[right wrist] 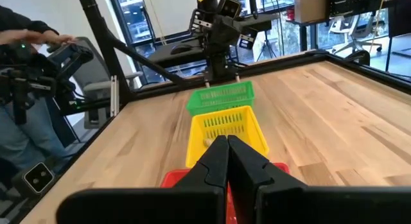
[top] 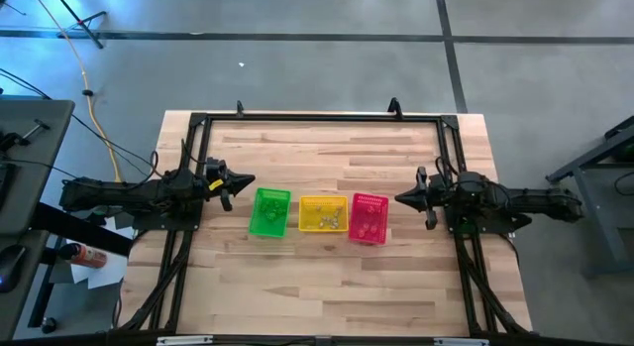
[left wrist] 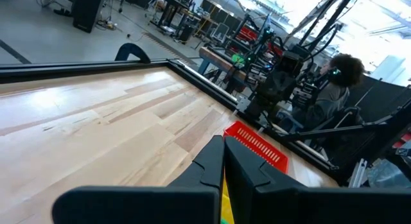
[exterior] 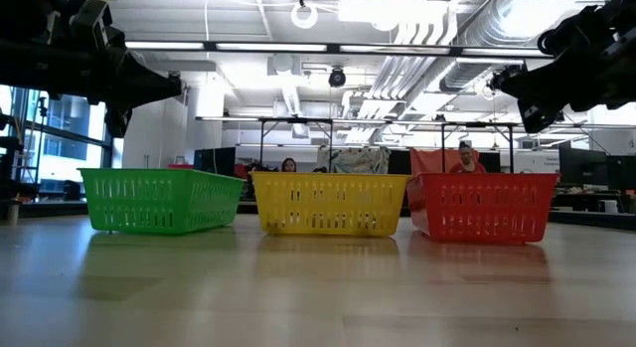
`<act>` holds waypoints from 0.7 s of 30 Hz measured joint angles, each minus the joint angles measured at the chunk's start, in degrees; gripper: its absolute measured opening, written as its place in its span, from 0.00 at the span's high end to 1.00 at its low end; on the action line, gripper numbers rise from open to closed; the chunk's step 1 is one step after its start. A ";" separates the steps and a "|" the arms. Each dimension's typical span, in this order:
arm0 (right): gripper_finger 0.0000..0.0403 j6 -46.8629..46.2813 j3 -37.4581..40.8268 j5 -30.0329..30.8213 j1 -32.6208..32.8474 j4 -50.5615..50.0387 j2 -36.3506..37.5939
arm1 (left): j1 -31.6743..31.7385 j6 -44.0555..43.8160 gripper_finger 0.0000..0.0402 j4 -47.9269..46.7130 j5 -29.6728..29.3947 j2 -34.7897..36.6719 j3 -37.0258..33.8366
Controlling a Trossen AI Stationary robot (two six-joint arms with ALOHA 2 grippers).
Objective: Sort Halloween decoration
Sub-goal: Return to Home Position
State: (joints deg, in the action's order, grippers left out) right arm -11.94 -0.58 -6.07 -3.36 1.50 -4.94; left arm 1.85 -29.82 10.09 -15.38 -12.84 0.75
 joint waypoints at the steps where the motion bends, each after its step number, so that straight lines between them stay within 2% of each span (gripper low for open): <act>1: 1.00 0.00 0.00 0.00 0.00 0.00 0.02 | 0.00 0.00 0.99 0.00 0.00 0.00 0.00; 11: 1.00 0.00 -0.02 -0.04 0.00 -0.02 0.05 | 0.00 0.00 0.99 -0.11 0.00 1.28 0.00; 21: 1.00 0.00 -0.02 -0.09 0.00 -0.02 2.97 | 0.00 0.00 0.99 0.04 0.00 10.13 0.02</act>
State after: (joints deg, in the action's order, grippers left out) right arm -11.94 -0.60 -6.15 -3.36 1.48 -1.97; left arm 1.85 -29.82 10.13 -15.38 -2.71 0.78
